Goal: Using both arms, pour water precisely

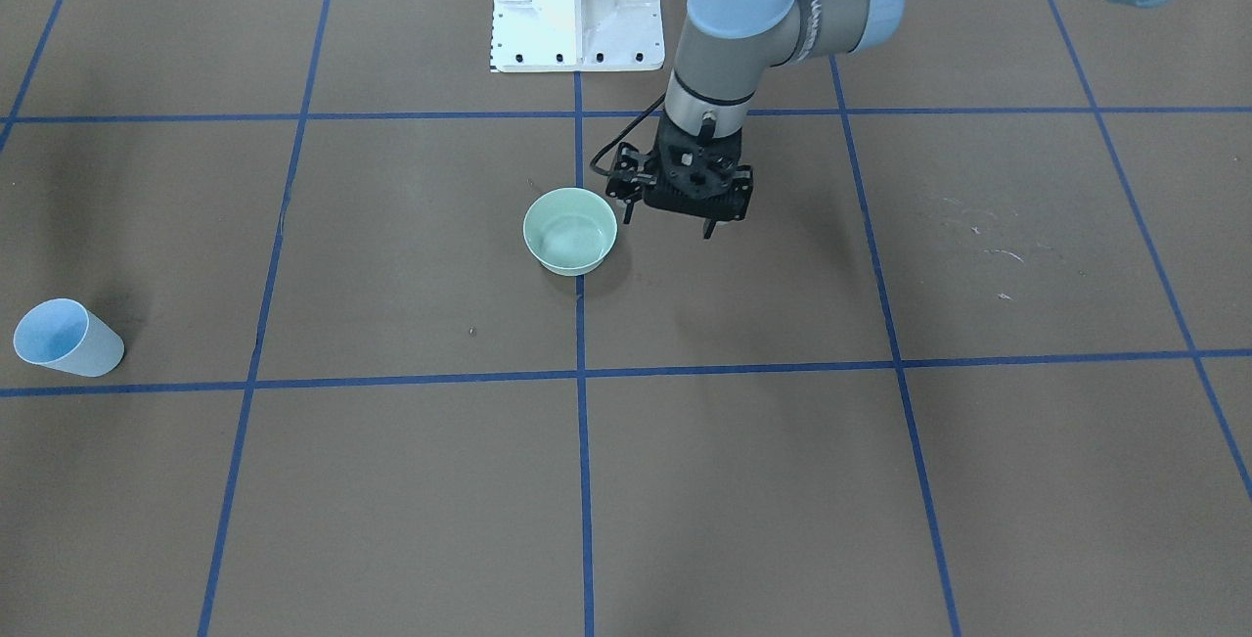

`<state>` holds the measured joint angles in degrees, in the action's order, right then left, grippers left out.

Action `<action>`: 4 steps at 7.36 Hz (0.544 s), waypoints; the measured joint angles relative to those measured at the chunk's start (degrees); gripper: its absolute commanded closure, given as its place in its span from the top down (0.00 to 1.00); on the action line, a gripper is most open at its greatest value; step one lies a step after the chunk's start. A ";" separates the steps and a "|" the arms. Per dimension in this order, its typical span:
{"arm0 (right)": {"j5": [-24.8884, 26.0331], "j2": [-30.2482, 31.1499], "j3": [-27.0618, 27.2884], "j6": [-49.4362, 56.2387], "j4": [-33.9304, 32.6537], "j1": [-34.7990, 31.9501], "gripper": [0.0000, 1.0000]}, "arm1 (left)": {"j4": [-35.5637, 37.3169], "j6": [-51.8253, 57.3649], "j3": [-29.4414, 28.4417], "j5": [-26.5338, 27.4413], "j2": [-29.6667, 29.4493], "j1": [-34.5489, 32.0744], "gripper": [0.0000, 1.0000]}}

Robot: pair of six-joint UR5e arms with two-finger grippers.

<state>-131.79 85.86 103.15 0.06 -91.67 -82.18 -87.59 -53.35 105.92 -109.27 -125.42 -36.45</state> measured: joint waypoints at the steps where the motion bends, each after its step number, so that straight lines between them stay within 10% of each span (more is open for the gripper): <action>1: -0.99 0.17 0.86 -1.57 0.02 0.05 1.00 | 3.62 5.08 6.41 -1.71 5.04 -2.66 1.00; 4: -2.00 0.65 8.68 -16.46 0.14 4.01 1.00 | 5.84 32.07 16.35 -11.61 23.60 -19.27 1.00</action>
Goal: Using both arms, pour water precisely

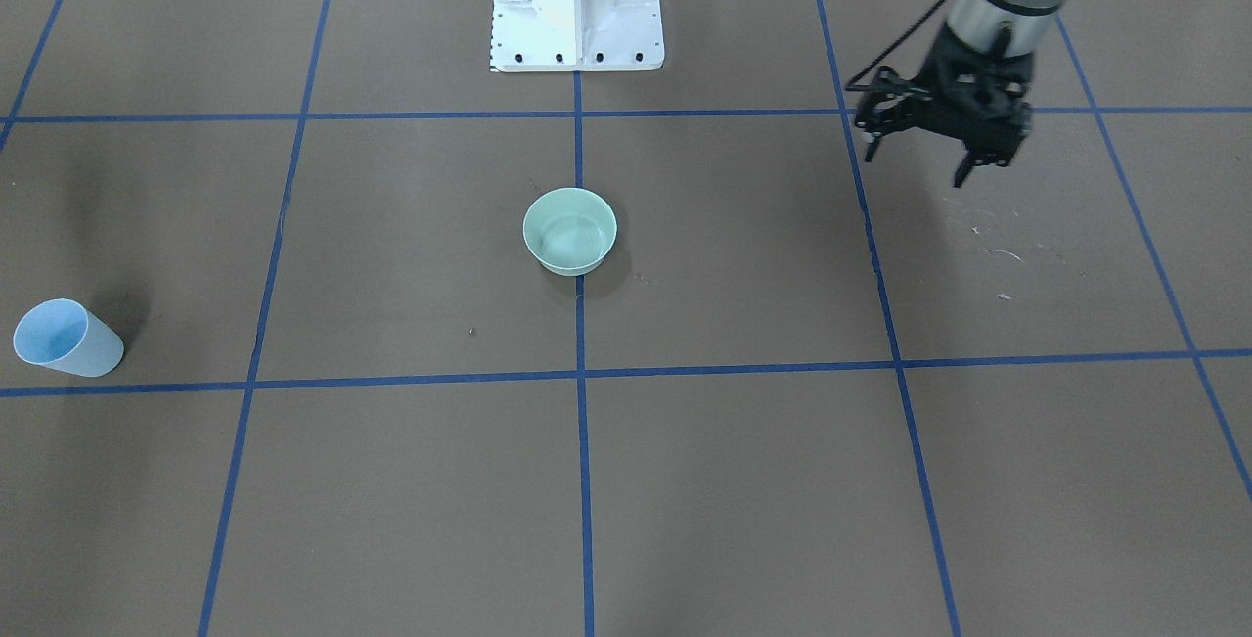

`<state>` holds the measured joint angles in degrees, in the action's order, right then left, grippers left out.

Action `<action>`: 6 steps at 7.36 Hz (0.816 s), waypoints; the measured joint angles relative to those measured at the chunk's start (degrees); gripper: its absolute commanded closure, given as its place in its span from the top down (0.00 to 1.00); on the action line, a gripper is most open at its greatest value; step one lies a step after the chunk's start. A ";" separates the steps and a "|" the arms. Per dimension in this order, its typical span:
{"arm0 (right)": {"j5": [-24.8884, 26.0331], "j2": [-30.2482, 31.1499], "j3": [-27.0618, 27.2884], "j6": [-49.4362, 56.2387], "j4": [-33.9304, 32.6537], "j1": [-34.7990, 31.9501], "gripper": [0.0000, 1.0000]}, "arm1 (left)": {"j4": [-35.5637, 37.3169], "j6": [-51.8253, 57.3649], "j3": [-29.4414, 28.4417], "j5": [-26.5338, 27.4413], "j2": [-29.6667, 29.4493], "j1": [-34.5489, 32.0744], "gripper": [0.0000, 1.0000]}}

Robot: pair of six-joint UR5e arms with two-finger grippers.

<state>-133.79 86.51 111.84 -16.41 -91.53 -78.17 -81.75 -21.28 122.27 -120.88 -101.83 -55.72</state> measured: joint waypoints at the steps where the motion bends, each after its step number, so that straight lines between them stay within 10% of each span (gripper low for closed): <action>1: 0.48 0.25 2.34 -6.45 0.98 2.47 1.00 | 0.17 11.46 -0.62 -4.53 4.53 -7.75 1.00; 6: 24.11 9.13 6.82 -41.54 21.51 19.68 1.00 | -1.40 40.79 -12.25 -10.89 15.50 -32.26 1.00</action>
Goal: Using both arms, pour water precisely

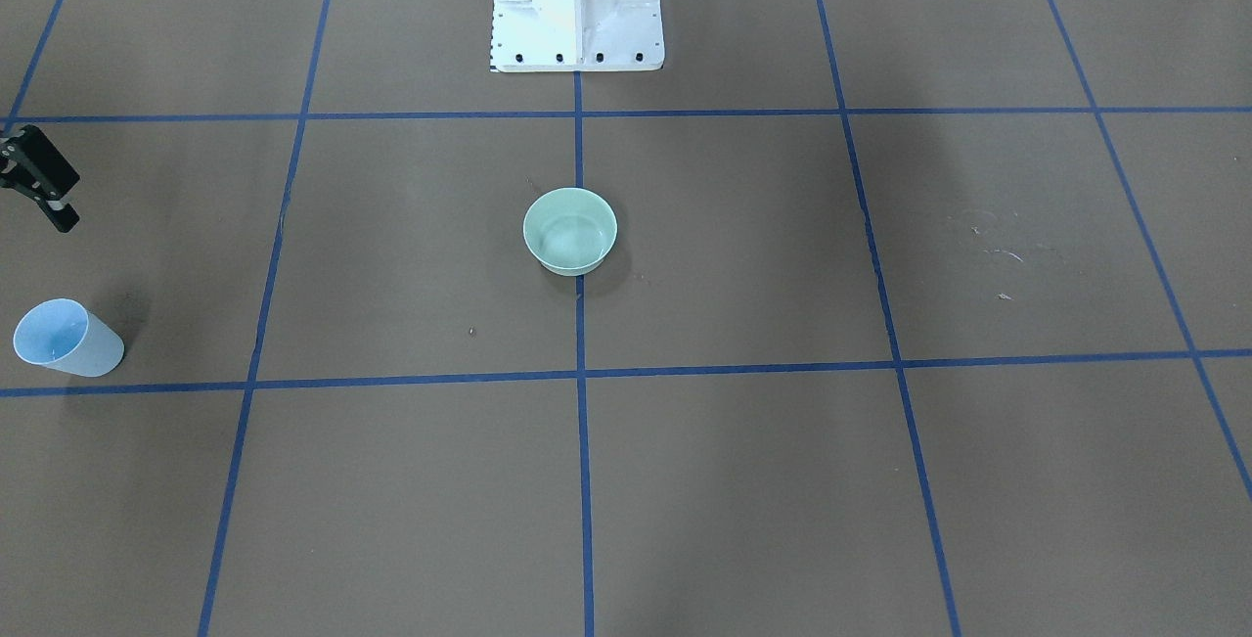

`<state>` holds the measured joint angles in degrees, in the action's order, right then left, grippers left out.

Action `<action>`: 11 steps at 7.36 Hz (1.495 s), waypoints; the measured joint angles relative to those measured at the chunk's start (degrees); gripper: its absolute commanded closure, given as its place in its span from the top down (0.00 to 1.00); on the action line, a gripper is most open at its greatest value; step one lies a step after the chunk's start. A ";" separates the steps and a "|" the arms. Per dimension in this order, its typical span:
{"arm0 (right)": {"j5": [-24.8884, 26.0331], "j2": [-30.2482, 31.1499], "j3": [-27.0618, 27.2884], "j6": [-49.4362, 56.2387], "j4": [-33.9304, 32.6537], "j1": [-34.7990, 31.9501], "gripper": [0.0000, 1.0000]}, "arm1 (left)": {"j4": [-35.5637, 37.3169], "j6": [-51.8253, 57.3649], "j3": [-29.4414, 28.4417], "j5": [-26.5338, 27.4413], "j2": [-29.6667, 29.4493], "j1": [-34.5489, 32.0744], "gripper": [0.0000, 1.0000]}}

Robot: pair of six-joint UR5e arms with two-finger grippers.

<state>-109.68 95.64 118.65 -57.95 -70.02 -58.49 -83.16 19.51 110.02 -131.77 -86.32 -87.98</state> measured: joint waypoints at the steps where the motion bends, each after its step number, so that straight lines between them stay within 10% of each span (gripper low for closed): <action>1: 8.27 1.03 0.60 -6.31 0.87 5.13 1.00 | -0.92 0.36 -0.60 0.01 1.27 -1.17 1.00; 6: 50.57 4.60 -4.58 -34.66 0.65 30.34 1.00 | -1.70 0.57 -0.59 -0.06 2.69 -2.63 1.00; 11: 64.89 -3.71 -21.61 -44.11 0.67 33.75 1.00 | -1.90 0.61 -0.33 -0.07 3.25 -3.20 1.00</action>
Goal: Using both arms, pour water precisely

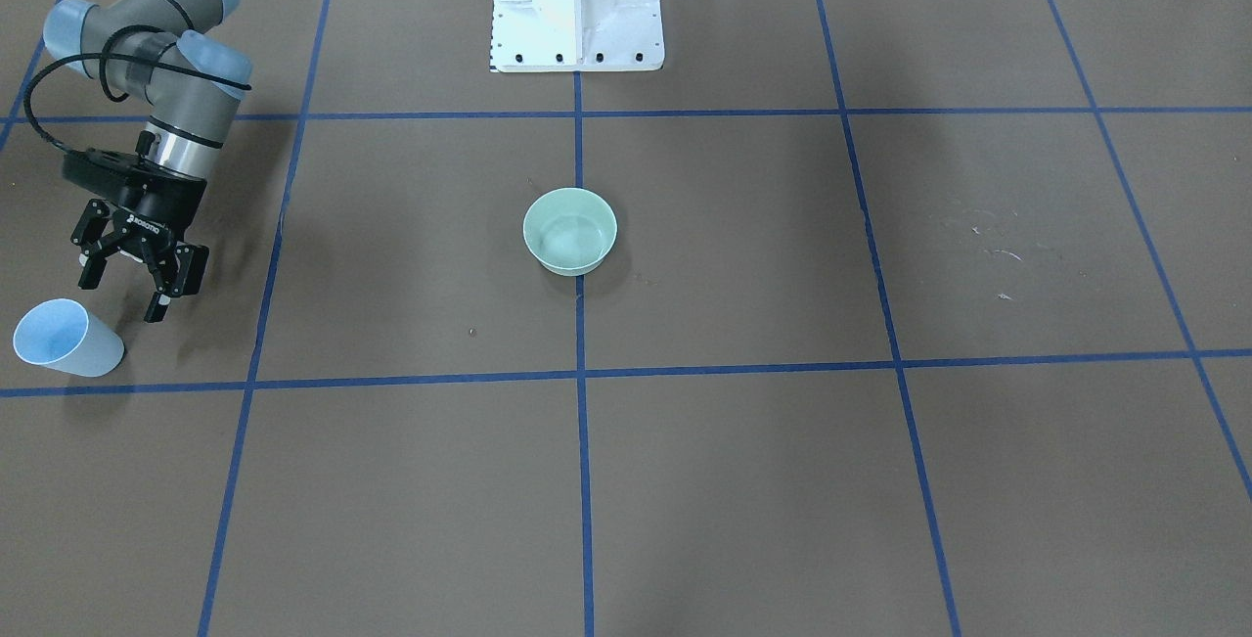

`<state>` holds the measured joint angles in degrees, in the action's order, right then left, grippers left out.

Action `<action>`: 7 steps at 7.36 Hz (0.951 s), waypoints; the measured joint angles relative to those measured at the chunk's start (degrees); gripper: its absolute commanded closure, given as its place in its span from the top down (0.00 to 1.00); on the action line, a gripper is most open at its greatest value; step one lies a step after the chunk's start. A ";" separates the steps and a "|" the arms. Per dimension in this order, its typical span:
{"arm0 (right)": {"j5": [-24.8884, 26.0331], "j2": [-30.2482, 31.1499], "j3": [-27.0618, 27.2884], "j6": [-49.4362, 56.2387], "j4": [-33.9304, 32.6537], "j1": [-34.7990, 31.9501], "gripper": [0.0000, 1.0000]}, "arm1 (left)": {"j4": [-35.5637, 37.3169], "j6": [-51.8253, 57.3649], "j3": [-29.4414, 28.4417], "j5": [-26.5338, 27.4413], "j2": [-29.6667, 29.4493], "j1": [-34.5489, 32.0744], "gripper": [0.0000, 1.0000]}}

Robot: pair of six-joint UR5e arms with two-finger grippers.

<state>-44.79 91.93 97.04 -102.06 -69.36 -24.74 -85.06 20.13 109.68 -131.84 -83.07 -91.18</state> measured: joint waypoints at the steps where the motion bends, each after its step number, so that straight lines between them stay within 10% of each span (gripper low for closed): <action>1: 0.76 -0.88 -1.83 -0.33 0.01 0.01 1.00 | -0.29 0.00 -0.01 0.00 0.01 -0.03 1.00; 7: 2.37 -1.06 -5.20 -0.49 0.07 -1.36 1.00 | -0.98 -0.02 0.00 0.00 0.01 -0.05 1.00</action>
<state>-42.42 90.87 91.85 -102.55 -69.29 -26.10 -86.04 20.10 109.68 -131.84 -83.06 -91.23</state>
